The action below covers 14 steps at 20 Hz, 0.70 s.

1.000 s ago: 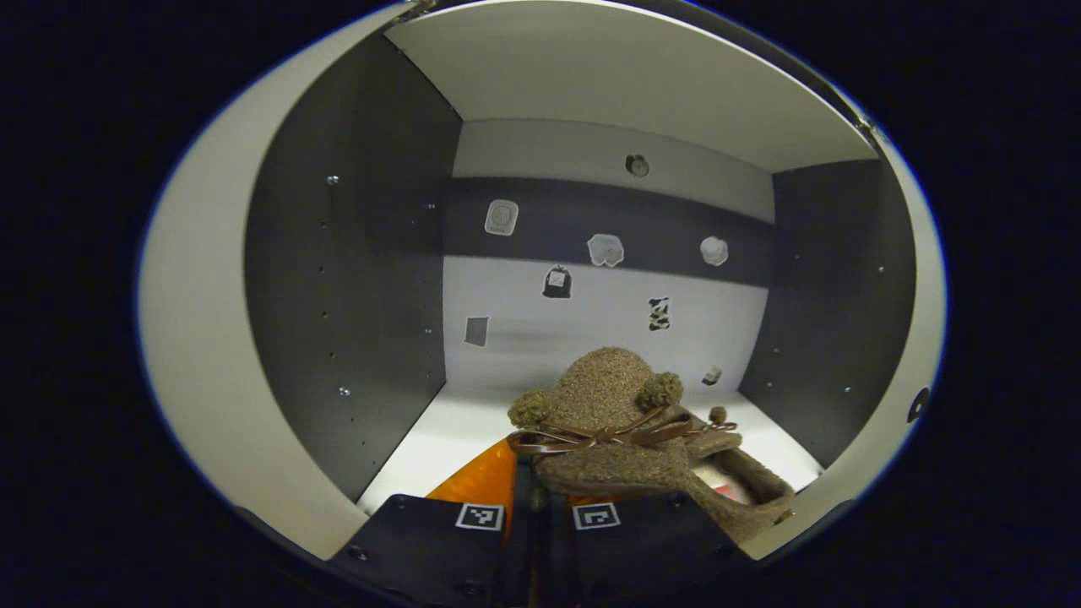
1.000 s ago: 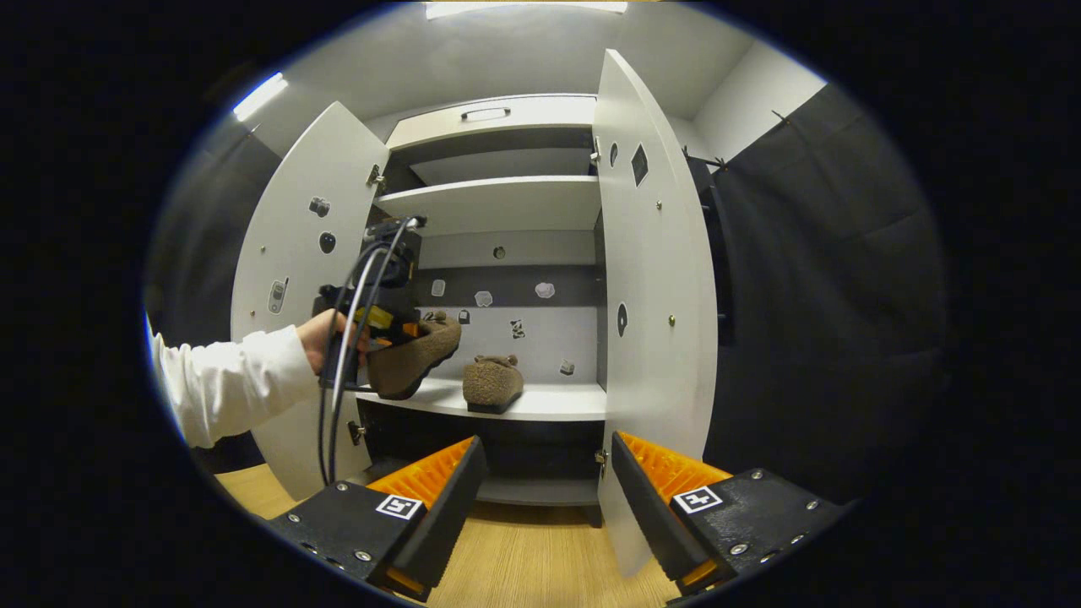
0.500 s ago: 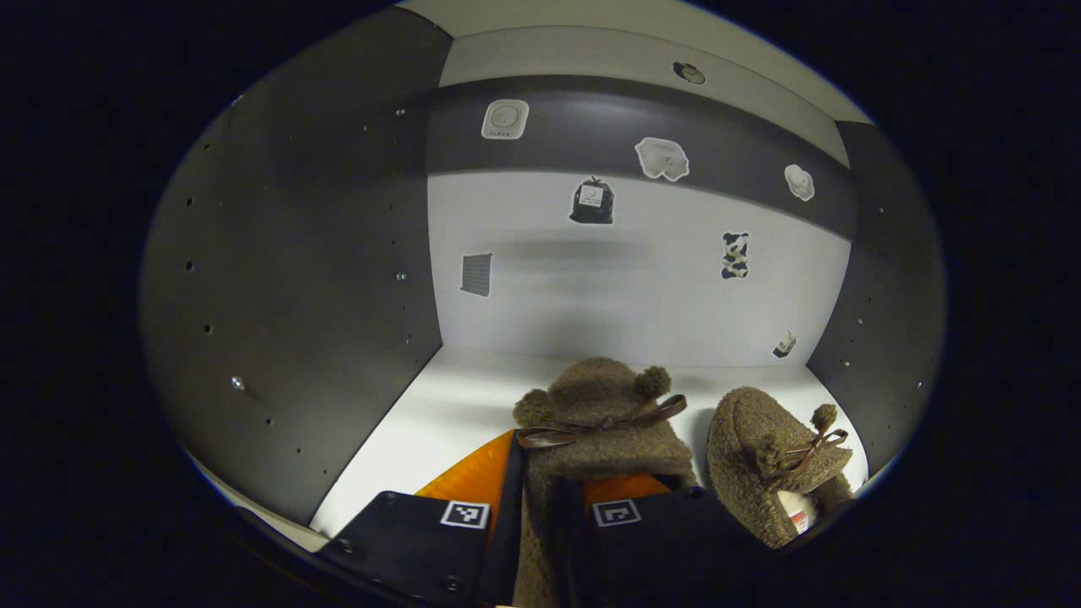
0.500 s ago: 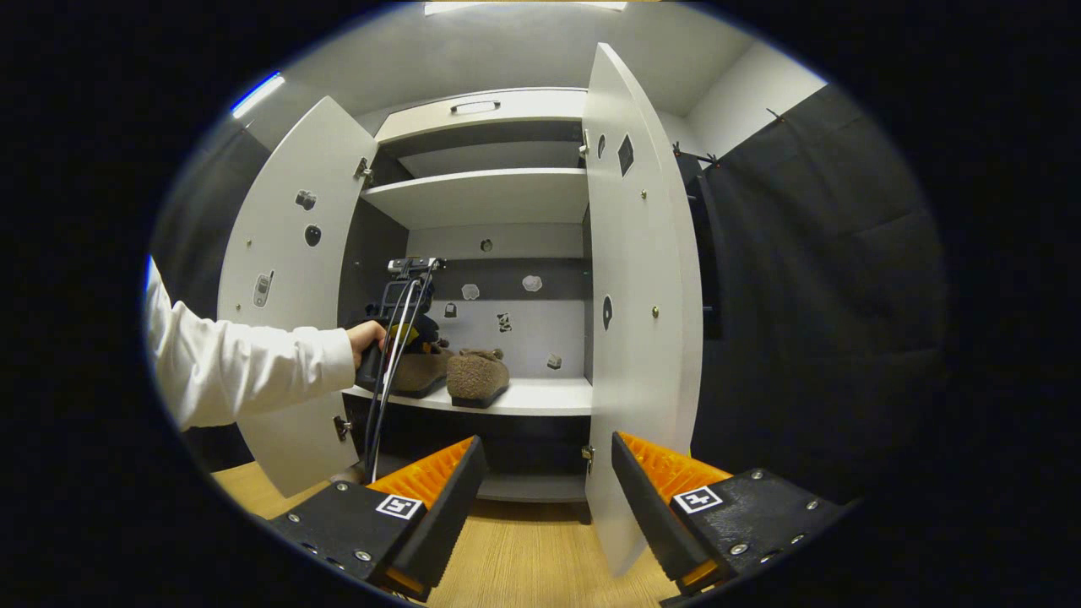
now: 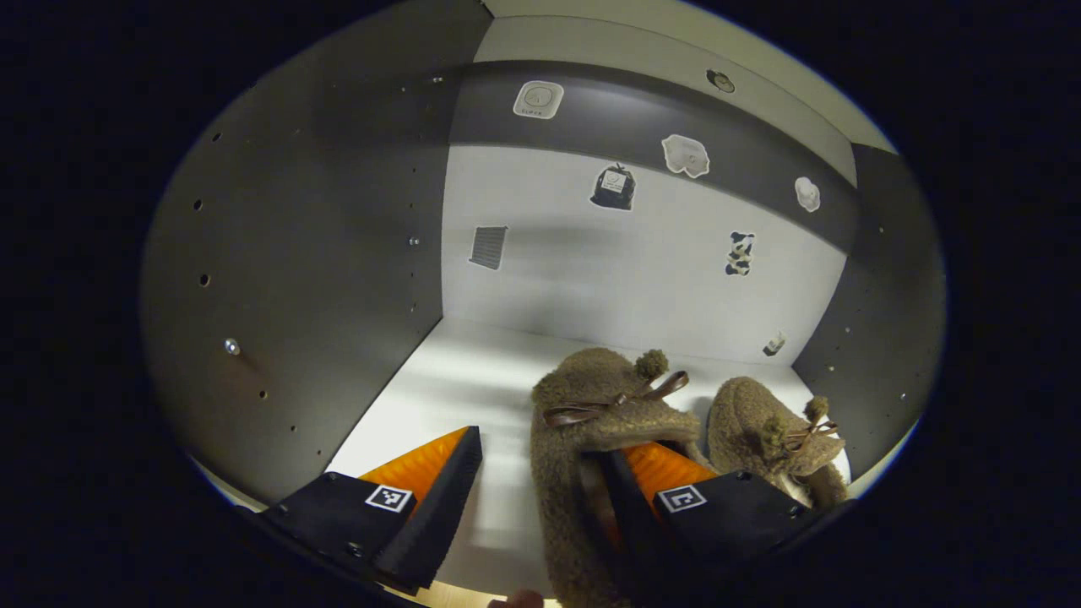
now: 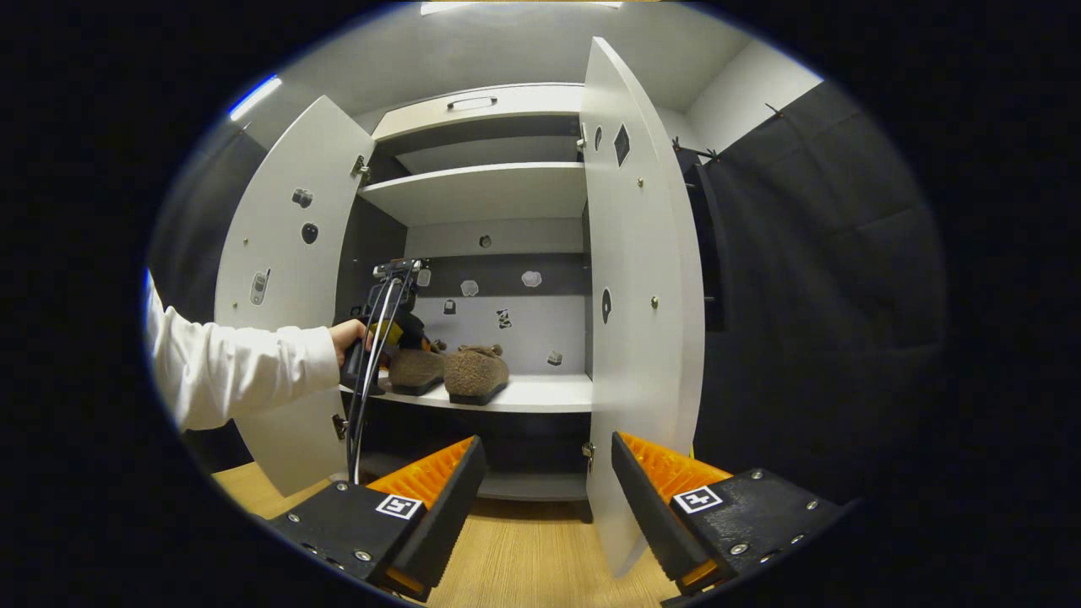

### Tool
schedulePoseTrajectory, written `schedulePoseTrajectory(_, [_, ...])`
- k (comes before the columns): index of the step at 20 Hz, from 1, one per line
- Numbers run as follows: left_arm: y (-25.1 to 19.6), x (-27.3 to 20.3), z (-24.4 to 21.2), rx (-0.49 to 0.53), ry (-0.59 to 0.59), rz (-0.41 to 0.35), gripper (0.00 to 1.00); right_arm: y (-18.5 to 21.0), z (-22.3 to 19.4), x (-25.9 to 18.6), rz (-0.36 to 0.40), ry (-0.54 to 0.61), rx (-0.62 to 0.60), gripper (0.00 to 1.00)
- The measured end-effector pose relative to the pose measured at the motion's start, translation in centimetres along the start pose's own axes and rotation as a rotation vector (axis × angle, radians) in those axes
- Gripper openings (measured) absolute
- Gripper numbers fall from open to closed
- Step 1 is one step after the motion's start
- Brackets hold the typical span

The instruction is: Grab one shoe with the right hand and put it into the shoe cabinet, grab the other shoe with the left hand and put it into the shoe cabinet; then close the right door with the right hand and the left door with the left hand.

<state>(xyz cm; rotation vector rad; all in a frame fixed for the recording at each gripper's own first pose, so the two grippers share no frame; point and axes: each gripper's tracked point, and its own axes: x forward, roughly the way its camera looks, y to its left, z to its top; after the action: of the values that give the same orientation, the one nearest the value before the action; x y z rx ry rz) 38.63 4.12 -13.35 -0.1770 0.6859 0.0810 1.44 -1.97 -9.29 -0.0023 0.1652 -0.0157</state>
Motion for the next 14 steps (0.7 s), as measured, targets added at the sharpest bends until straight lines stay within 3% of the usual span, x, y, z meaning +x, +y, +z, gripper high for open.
schedulePoseTrajectory(6, [-3.2,-6.3,1.7,0.04,-0.089,-0.119,0.97,0.6,0.0,-0.2,0.015,-0.004,0.009,0.92])
schedulePoseTrajectory(10, [-4.5,-12.7,4.3,0.075,-0.254,-0.148,0.97,1.2,0.1,-0.6,0.028,-0.006,0.007,0.92])
schedulePoseTrajectory(14, [-4.8,-19.2,4.2,0.126,-0.393,-0.169,0.97,1.8,0.3,-1.1,0.042,-0.009,0.02,0.92])
